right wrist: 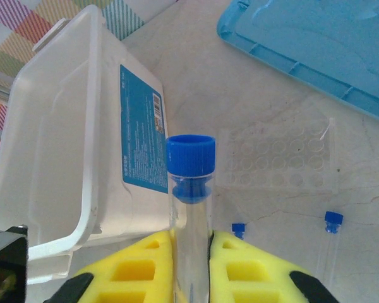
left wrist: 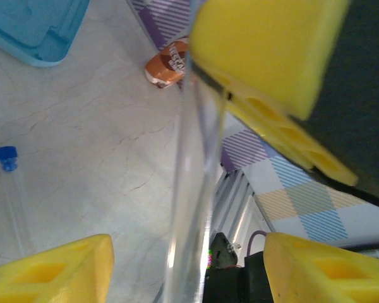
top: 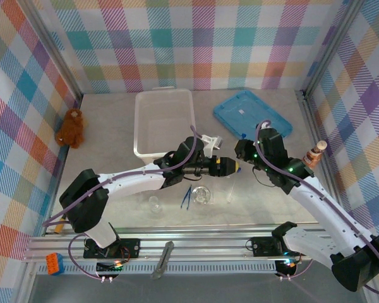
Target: Organize the chemistry lab equipment
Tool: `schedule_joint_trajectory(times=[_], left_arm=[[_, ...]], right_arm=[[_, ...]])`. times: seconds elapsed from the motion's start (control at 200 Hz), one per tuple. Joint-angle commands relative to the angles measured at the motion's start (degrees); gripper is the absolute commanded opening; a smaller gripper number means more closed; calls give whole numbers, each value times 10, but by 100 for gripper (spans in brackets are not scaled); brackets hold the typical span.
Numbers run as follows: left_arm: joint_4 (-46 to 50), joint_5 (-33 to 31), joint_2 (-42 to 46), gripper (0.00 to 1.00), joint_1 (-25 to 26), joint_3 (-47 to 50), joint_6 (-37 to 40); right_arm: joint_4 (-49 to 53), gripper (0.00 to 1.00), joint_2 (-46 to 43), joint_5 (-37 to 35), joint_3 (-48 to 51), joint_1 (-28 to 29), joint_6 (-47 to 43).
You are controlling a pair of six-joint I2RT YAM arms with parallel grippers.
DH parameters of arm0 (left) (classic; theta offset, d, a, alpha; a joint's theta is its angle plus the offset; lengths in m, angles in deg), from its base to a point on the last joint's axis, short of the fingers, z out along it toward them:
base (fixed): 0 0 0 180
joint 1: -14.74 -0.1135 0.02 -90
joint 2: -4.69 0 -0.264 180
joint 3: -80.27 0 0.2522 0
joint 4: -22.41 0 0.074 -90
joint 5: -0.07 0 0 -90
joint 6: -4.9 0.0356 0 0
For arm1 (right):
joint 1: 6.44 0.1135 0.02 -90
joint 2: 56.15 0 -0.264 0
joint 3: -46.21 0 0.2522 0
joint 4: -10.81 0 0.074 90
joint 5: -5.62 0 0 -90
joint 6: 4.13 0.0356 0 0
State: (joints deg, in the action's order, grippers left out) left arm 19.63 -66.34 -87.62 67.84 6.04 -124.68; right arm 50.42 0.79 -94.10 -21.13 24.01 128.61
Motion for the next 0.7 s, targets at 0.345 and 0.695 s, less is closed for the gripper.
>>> schedule_joint_trajectory(times=[0.345,0.695], left_arm=[[-37,29,-14,47,-2,5,-24],[-31,20,-9,17,-2,11,-19]], right_arm=[[-41,16,15,14,-6,5,15],[-45,16,22,19,-4,6,19]])
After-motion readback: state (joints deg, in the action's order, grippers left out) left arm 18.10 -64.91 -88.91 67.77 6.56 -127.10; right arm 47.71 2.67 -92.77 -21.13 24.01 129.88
